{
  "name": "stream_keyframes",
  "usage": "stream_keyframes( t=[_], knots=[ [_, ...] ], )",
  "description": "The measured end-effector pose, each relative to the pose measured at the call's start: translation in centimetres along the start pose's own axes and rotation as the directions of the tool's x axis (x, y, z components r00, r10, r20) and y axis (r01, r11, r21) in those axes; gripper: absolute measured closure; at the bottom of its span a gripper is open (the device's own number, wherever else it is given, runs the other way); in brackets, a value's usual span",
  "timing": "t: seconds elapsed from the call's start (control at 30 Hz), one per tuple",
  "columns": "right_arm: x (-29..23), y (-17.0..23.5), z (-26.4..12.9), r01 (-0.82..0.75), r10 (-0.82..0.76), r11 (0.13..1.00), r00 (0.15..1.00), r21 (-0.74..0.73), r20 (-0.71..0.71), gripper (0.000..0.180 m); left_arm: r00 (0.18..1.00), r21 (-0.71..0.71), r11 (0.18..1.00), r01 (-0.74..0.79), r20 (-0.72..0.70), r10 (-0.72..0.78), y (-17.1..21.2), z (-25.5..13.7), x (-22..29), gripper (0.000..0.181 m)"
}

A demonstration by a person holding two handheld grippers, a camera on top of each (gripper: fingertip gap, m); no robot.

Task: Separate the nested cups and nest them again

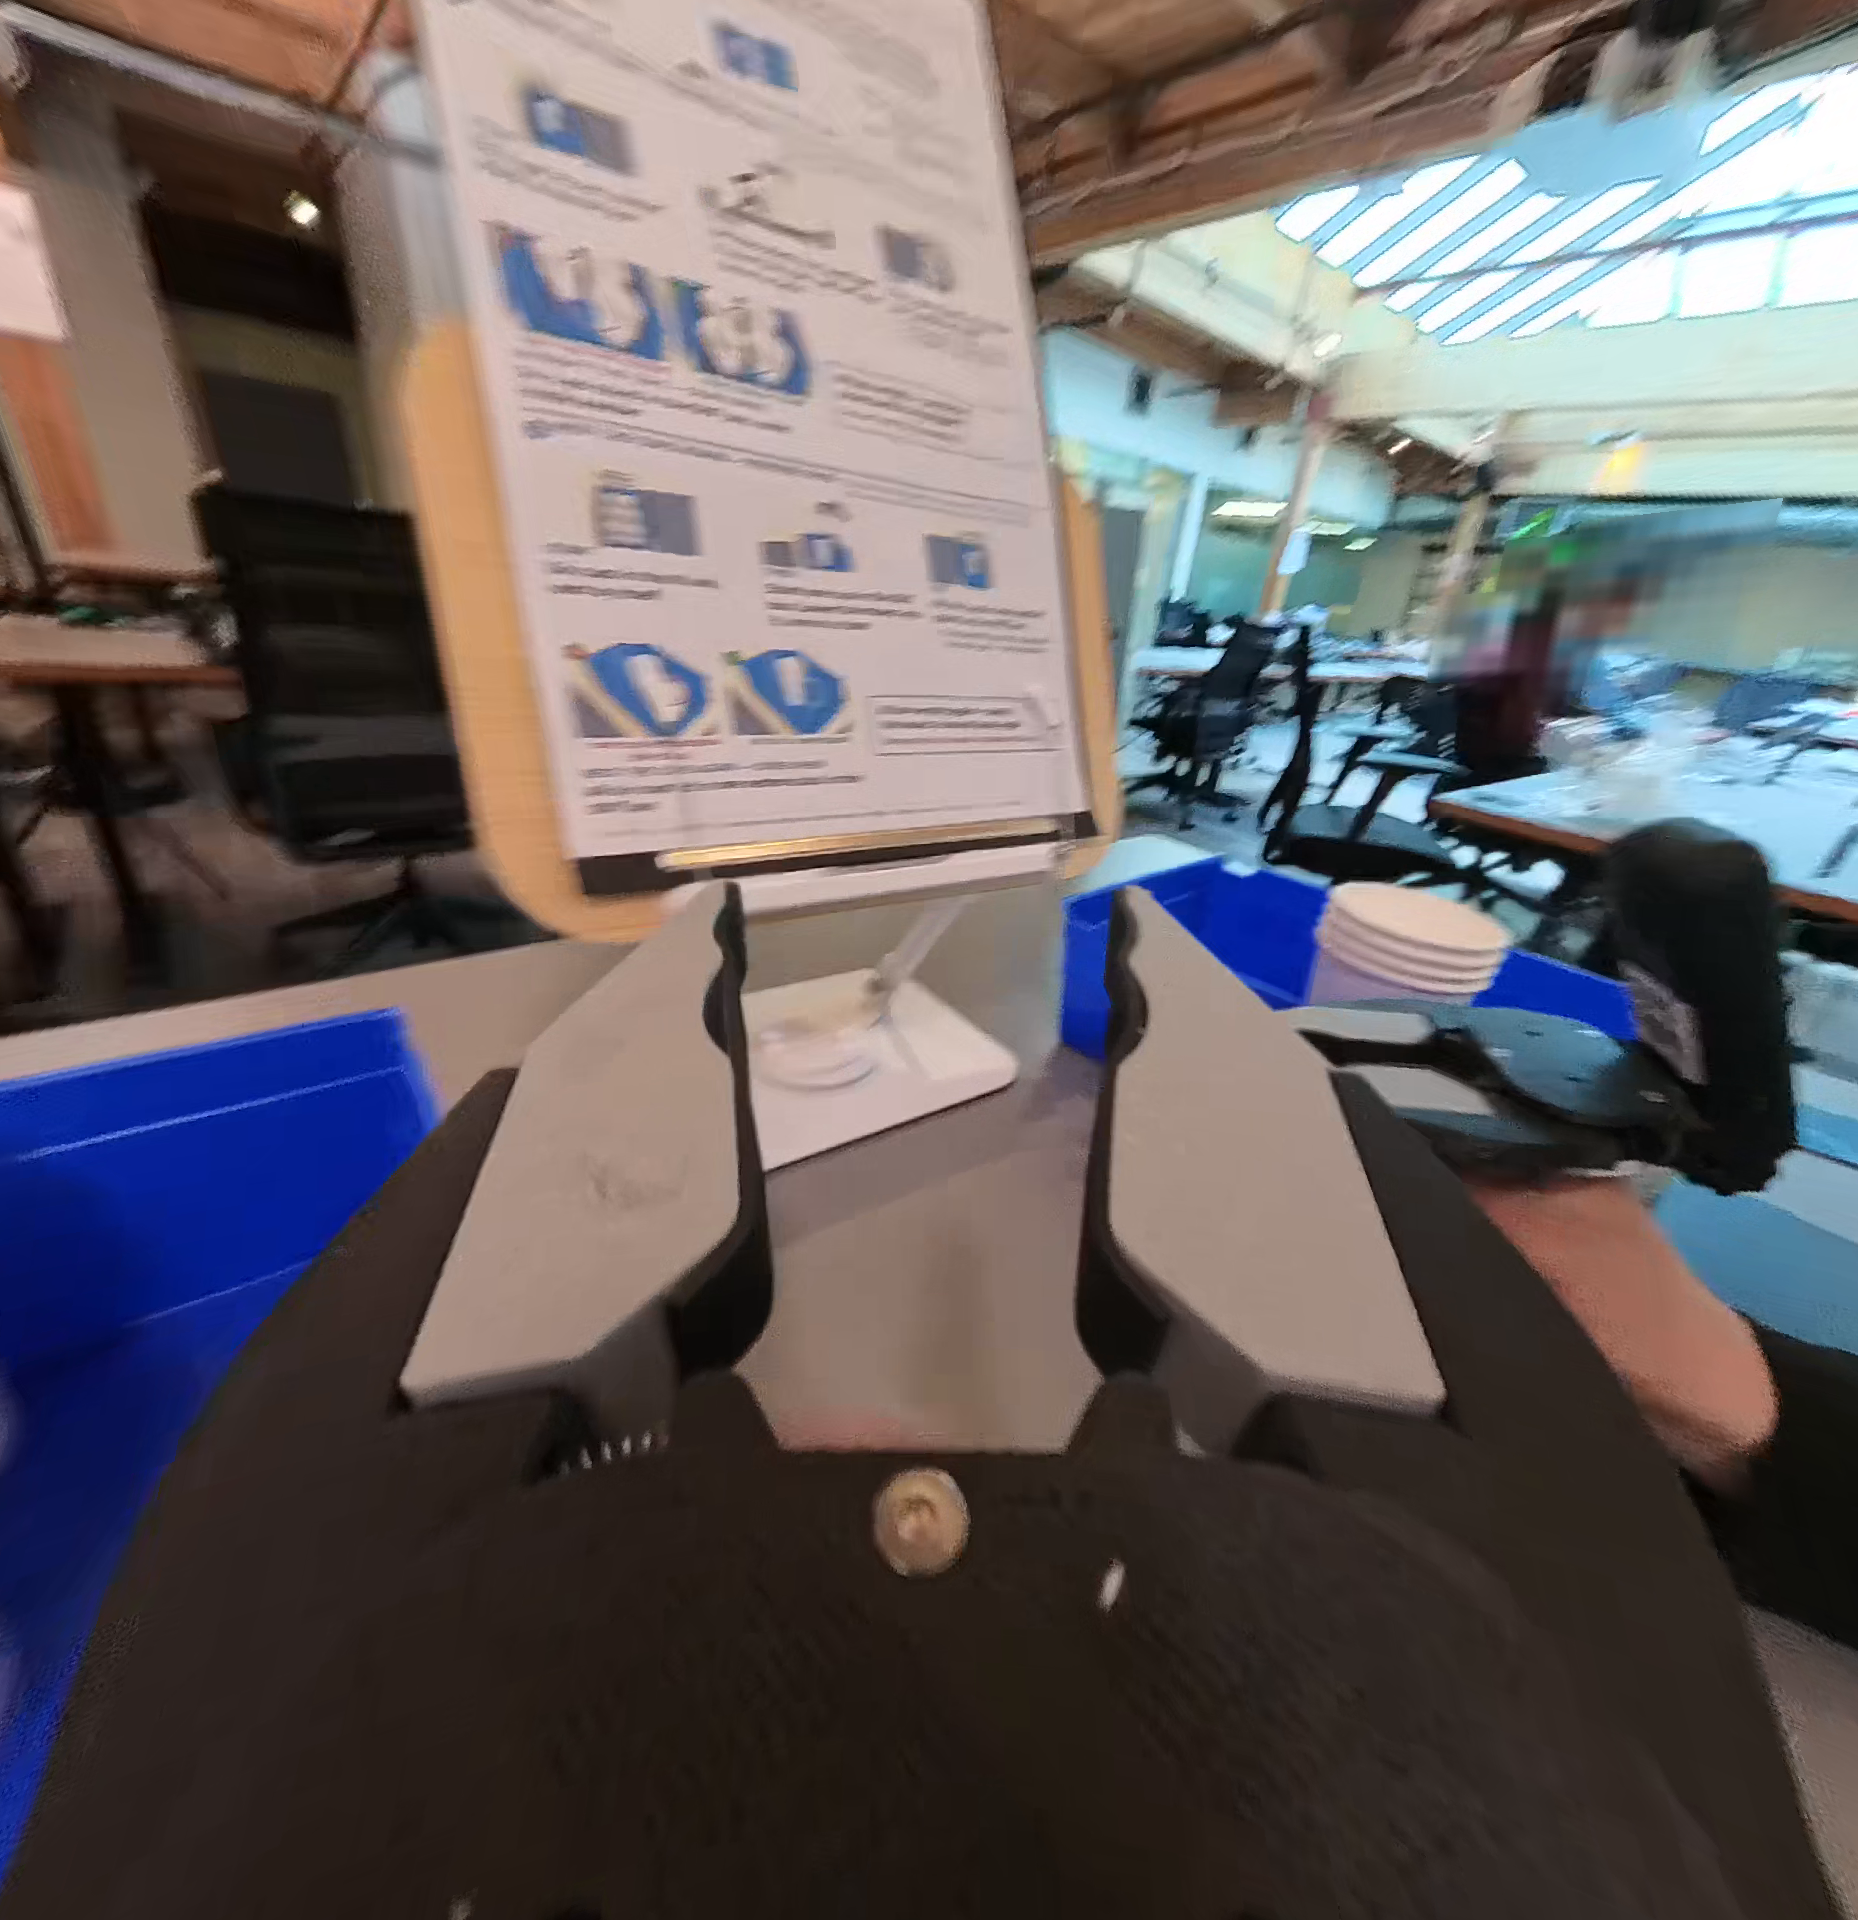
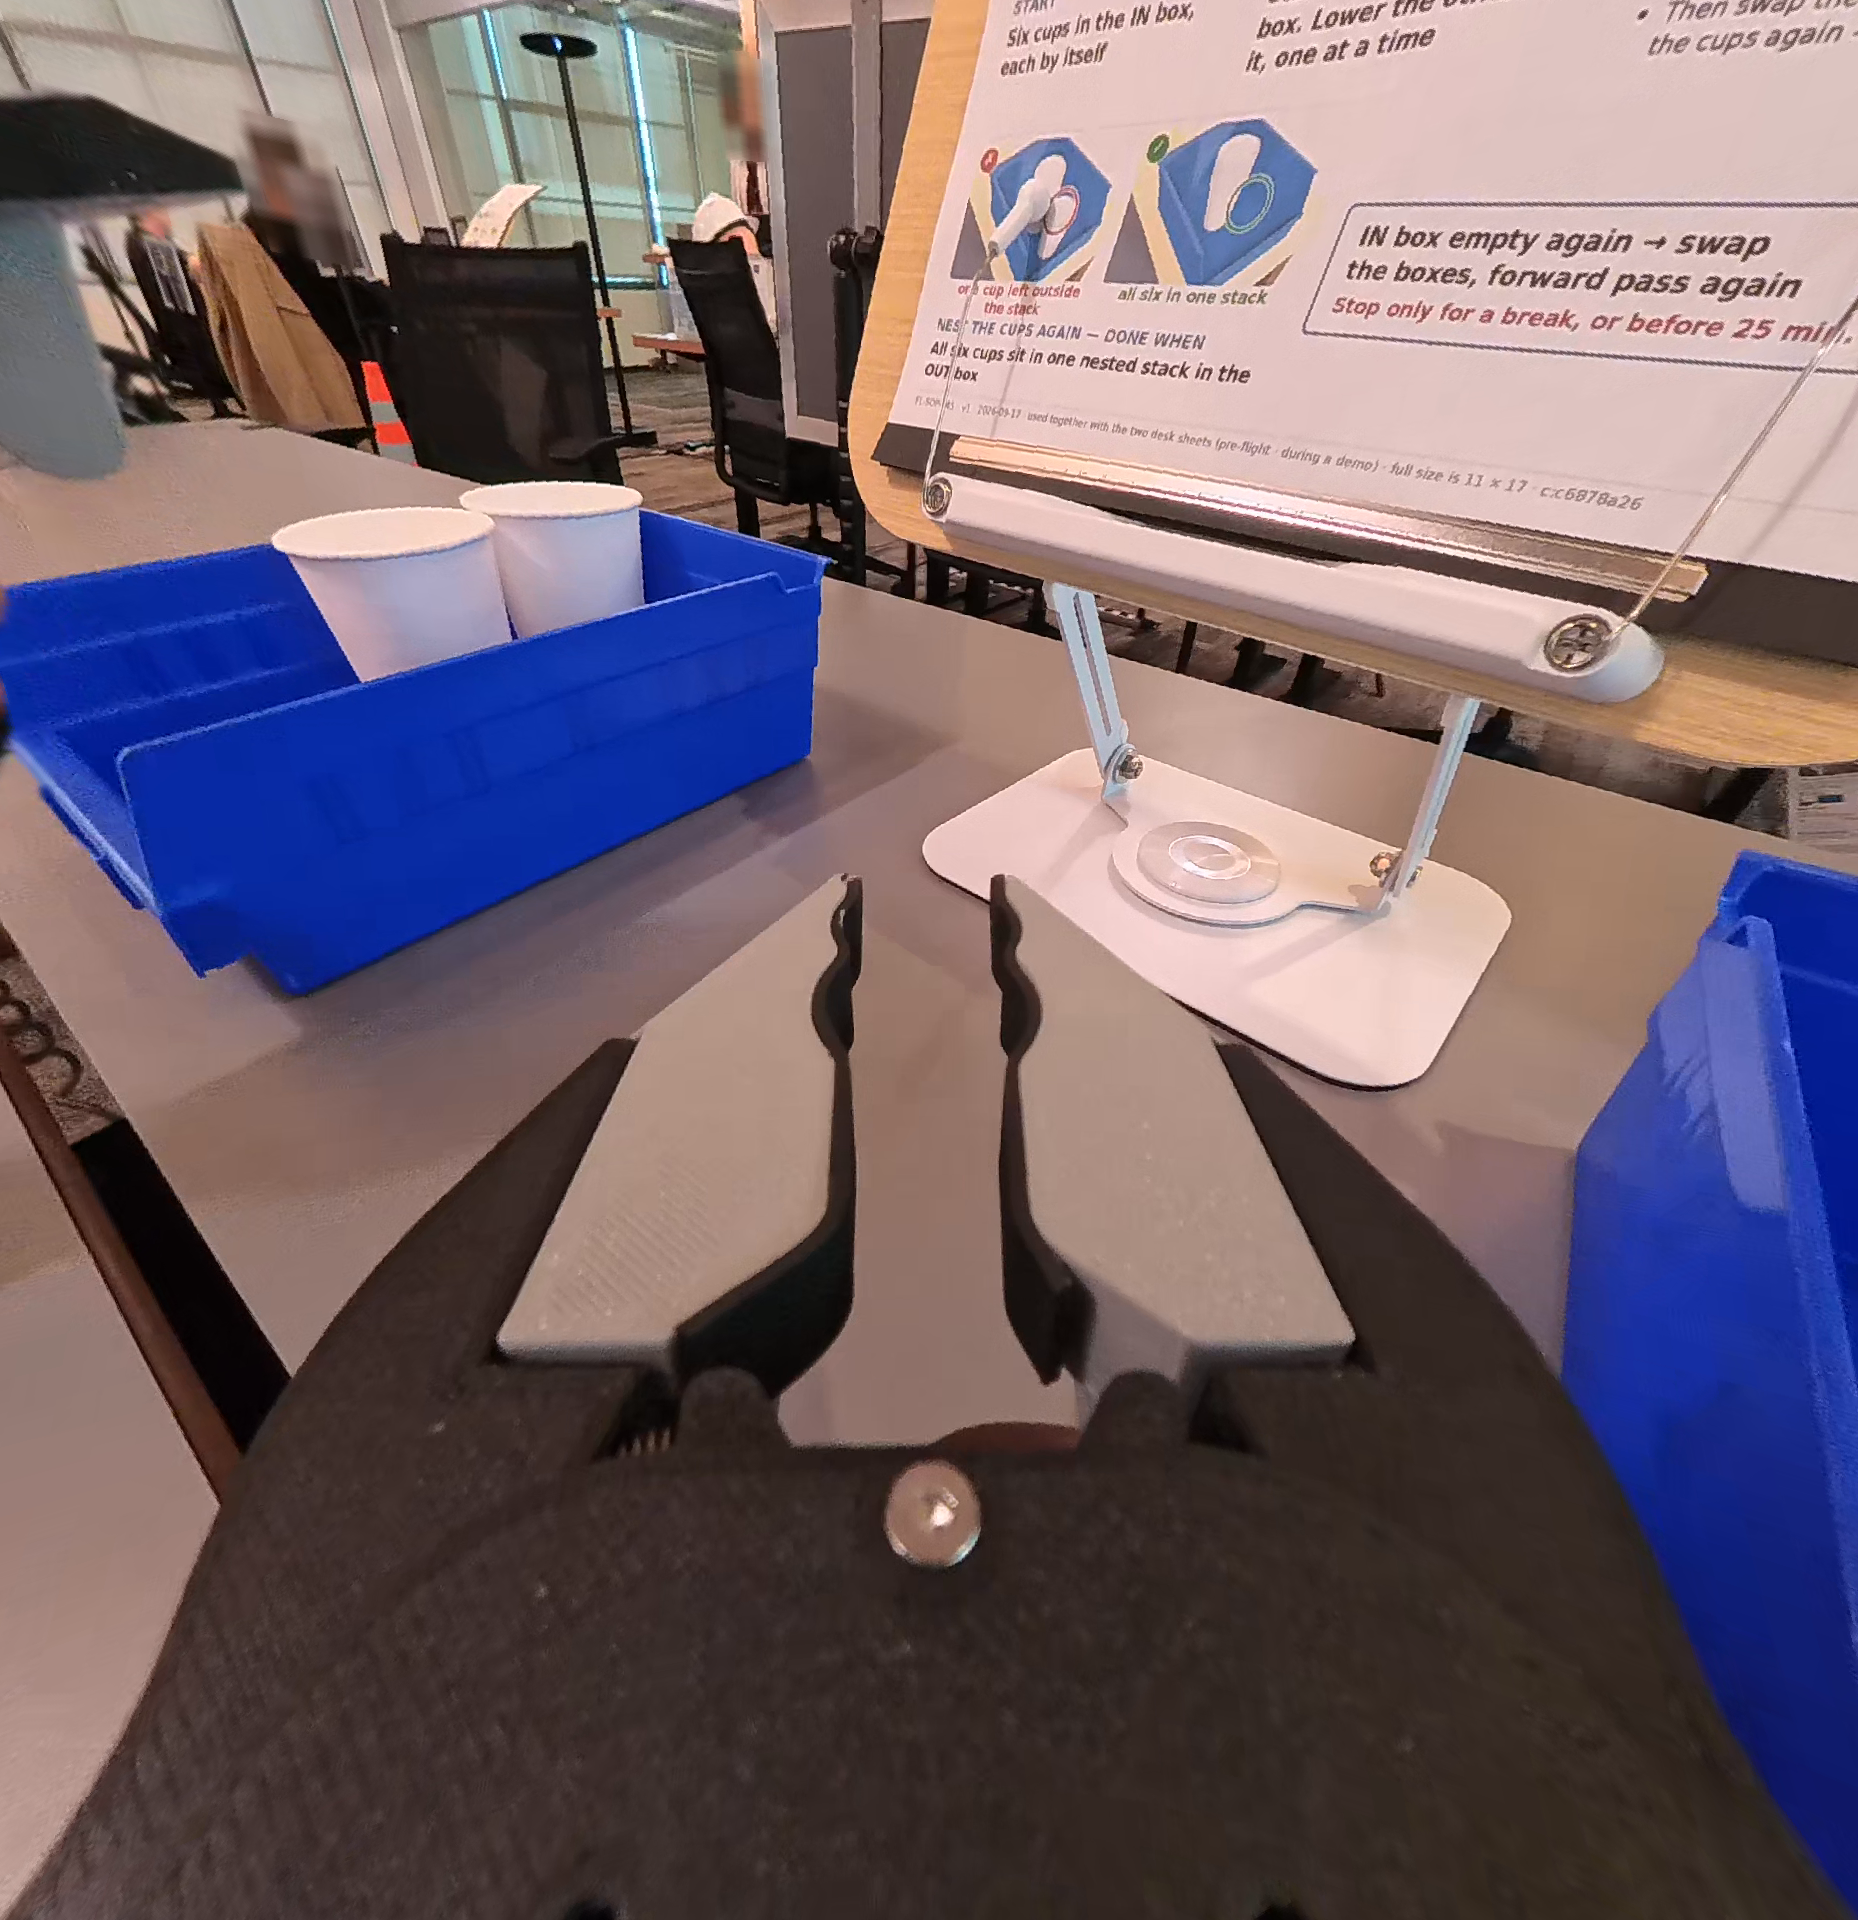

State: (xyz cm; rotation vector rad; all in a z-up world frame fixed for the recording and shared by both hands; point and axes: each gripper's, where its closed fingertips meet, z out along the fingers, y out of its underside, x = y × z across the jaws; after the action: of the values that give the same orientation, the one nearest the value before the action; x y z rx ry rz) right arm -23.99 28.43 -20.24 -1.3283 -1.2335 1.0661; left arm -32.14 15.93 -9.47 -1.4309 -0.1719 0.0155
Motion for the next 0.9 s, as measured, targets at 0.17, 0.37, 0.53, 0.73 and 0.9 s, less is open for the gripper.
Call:
stream_keyframes(
  t=[0.17, 0.37, 0.53, 0.73, 0.9],
  knots=[
    [-0.1, -0.5, -0.3, -0.006, 0.006, 1.0, 1.0, 0.017, 0.009, 0.158, 0.965, -0.287, 0.957, 0.047, 0.259, 0.03, 0.5, -3.3, -10.4, 0.113],
    [-0.4, -0.8, -0.4, -0.006, 0.006, 1.0, 1.0, 0.025, 0.017, 0.158, 0.931, -0.538, 0.838, 0.084, 0.343, 0.127, 4.0, -5.9, -17.4, 0.121],
    [-0.4, -0.9, -0.5, -0.004, 0.003, 1.0, 1.0, 0.028, 0.017, 0.158, 0.925, -0.704, 0.708, 0.056, 0.304, 0.229, 7.9, -6.5, -19.1, 0.124],
    [-0.3, -1.1, -0.7, -0.013, 0.012, 0.999, 1.0, 0.039, 0.019, 0.158, 0.847, -0.842, 0.539, -0.027, 0.267, 0.459, 11.2, -7.8, -22.1, 0.144],
    [-0.3, -1.3, -0.8, -0.015, 0.014, 0.999, 1.0, 0.048, 0.022, 0.158, 0.903, -0.817, 0.575, -0.044, 0.213, 0.372, 10.8, -7.0, -20.3, 0.181]
  ],
)
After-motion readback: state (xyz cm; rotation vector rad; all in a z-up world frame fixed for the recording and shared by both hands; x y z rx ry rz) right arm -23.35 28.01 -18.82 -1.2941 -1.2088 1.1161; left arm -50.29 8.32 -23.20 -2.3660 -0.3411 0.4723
